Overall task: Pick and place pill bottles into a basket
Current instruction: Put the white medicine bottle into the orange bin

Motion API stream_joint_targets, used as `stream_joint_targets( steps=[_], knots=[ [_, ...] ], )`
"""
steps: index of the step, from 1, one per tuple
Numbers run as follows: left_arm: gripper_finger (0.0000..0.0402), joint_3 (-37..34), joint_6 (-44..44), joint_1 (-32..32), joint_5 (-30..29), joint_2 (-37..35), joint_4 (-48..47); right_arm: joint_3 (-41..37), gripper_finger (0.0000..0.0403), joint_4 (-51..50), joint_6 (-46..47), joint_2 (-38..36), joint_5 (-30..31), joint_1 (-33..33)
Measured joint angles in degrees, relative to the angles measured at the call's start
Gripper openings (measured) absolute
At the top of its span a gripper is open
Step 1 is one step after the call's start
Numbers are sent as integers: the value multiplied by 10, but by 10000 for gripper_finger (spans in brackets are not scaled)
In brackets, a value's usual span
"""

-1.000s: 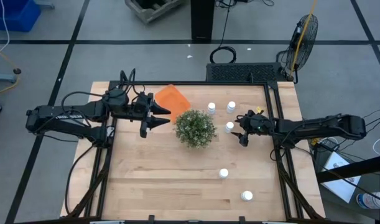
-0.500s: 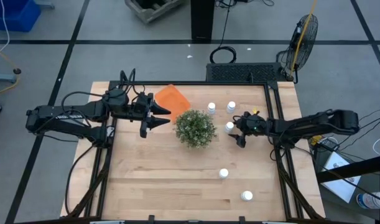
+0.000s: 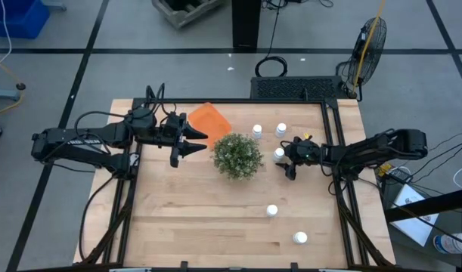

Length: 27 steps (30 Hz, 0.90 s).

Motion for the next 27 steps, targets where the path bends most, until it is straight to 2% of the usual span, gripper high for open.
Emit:
stream_joint_targets(
  steps=[8,14,17,23,27],
  knots=[
    [191,0,0,0,0,0,0,0,175,17,0,1,-17,0],
    [191,0,9,0,0,0,0,26,158,4,6,-7,-30,1],
    [191,0,10,0,0,0,0,79,158,-98,-5,-33,-30,1],
    [191,0,9,0,0,0,-5,233,153,-345,-92,-96,-42,0],
    [191,0,9,0,0,0,-5,316,156,-421,-123,-136,-39,-2]
  ],
)
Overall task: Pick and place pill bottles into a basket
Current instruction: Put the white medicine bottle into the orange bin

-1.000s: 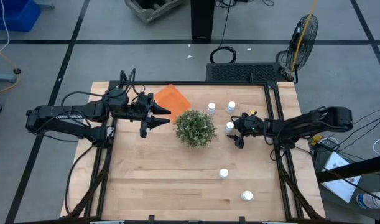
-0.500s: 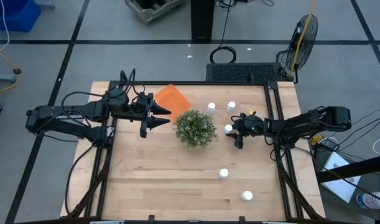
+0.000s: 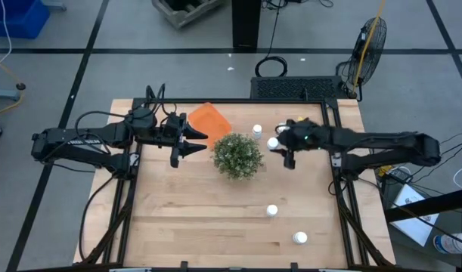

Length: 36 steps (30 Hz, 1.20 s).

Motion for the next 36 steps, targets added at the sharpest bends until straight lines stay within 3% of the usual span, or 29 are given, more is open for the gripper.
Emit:
stream_joint_targets(
  steps=[5,14,27,36],
  knots=[
    [191,0,-8,0,14,1,-8,79,152,-40,2,-11,12,2],
    [191,13,5,1,37,6,-26,213,154,-41,-5,73,11,31],
    [191,114,123,32,25,58,-140,298,156,2,1,195,-35,73],
    [191,227,165,32,32,104,-293,355,156,7,21,263,-51,93]
  ],
)
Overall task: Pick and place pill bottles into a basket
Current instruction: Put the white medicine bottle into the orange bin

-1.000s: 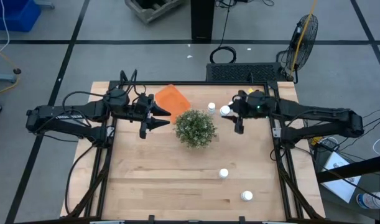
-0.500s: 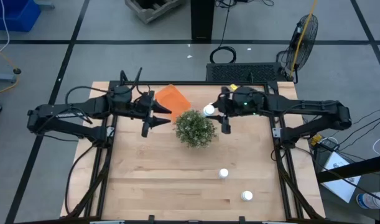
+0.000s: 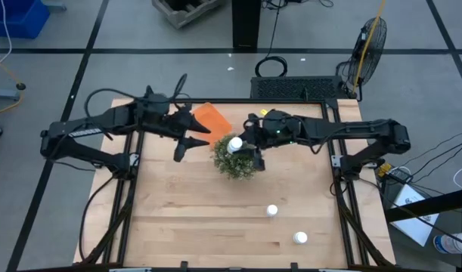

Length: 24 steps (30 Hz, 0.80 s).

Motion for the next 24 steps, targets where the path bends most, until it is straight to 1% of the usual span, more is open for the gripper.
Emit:
stream_joint_targets(
  steps=[5,10,12,18,21,24],
  knots=[
    [191,50,4,-3,8,10,-74,6,159,20,4,24,-21,0],
    [191,72,5,-12,8,14,-110,8,157,71,13,33,-29,0],
    [191,77,2,-14,9,16,-134,7,158,69,15,33,-29,0],
    [191,84,3,-19,9,38,-139,7,157,71,17,40,-29,0],
    [191,84,2,-23,10,51,-136,7,158,71,35,43,-34,0],
    [191,84,3,-27,23,66,-131,7,158,72,39,43,-43,0]
  ],
)
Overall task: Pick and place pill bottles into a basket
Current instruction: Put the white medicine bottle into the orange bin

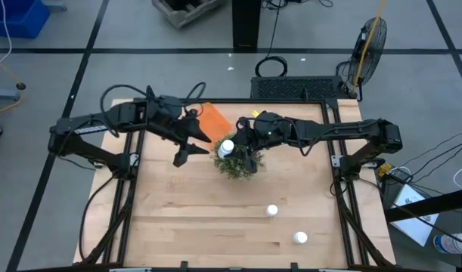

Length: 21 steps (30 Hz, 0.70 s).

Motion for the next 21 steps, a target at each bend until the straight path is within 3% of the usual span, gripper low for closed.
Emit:
stream_joint_targets(
  steps=[21],
  knots=[
    [191,0,-11,-1,-7,8,23,-1,159,41,3,41,-39,4]
  ],
)
